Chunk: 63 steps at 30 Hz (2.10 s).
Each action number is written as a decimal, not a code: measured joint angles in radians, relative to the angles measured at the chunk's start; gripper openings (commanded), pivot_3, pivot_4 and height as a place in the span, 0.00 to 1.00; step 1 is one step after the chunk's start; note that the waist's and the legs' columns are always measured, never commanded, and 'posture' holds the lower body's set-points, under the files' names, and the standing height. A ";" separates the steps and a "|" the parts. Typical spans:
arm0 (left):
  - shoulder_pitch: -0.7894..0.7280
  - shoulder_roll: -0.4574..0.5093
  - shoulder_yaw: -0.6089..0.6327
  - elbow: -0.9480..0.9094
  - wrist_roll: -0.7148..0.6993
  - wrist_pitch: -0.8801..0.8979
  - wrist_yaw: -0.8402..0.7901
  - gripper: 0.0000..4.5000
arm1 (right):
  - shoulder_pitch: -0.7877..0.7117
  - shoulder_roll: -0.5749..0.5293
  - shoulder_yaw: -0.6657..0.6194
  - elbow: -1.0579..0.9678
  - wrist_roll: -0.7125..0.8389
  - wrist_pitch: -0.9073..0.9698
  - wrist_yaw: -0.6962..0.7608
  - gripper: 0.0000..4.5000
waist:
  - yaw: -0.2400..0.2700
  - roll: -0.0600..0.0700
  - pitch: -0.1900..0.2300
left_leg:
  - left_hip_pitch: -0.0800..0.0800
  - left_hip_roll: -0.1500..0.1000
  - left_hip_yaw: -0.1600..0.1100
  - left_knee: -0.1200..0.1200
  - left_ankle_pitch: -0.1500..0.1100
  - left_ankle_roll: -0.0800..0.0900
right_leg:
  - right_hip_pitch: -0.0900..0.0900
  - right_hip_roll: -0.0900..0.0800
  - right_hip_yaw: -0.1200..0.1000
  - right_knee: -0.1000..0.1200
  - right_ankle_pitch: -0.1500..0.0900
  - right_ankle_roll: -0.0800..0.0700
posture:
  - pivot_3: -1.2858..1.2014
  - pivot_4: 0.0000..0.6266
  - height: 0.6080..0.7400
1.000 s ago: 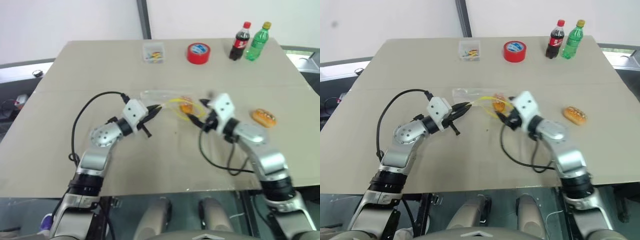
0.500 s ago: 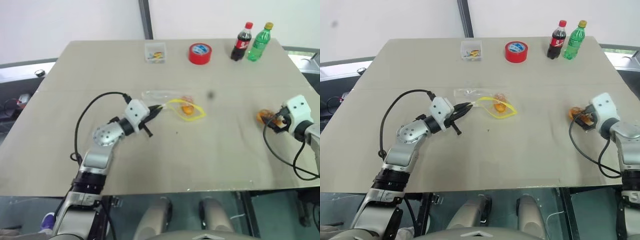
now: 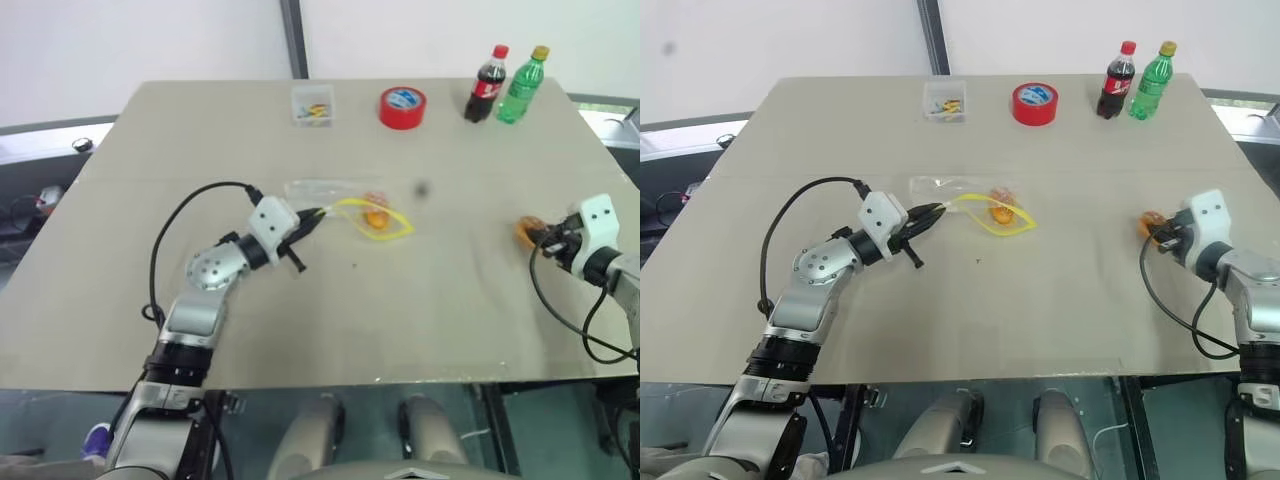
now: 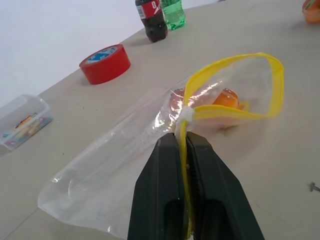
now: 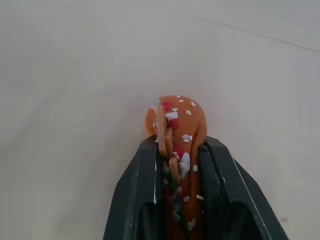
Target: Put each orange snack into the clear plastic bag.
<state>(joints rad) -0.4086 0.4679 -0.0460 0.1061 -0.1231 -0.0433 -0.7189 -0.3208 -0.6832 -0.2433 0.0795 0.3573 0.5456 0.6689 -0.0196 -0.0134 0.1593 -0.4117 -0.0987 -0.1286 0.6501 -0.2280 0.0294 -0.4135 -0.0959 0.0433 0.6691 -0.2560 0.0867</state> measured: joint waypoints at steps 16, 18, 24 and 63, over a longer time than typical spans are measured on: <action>0.102 0.047 0.009 -0.145 -0.069 0.008 -0.087 0.00 | -0.114 0.499 0.302 -0.381 0.212 0.405 -0.354 0.17 | 0.005 0.000 0.000 | -0.002 -0.001 -0.003 -0.001 0.000 0.000 | -0.002 -0.001 -0.003 -0.002 0.000 0.000 | 0.52 0.24 1.00; 0.122 0.065 0.006 -0.165 -0.073 -0.002 -0.114 0.00 | -0.133 0.517 0.314 -0.322 0.179 0.374 -0.357 0.17 | -0.001 0.001 0.000 | -0.002 -0.001 -0.002 -0.001 0.000 0.000 | -0.002 -0.001 -0.002 -0.002 0.000 0.000 | 0.52 0.24 1.00; 0.205 0.088 -0.010 -0.206 -0.073 -0.034 -0.161 0.00 | -0.190 0.588 0.325 -0.193 0.133 0.297 -0.355 0.17 | -0.019 0.001 0.000 | -0.002 -0.001 -0.002 -0.002 0.000 0.000 | -0.002 0.000 -0.002 -0.002 0.000 0.000 | 0.52 0.24 1.00; 0.175 0.042 0.089 -0.194 -0.182 0.128 -0.056 0.00 | -0.225 0.172 0.611 0.046 -0.609 -0.616 -0.137 0.99 | -0.020 0.001 0.000 | -0.002 0.000 0.000 -0.001 0.000 0.000 | -0.004 0.000 0.000 0.000 0.000 0.000 | 0.52 0.24 1.00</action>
<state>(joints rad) -0.2337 0.5102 0.0434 -0.0875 -0.3053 0.0850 -0.7749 -0.5459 -0.5115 0.3675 0.1251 -0.2518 -0.0702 0.5316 -0.0397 -0.0121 0.1590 -0.4135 -0.0991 -0.1287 0.6486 -0.2278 0.0290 -0.4173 -0.0956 0.0430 0.6686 -0.2560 0.0866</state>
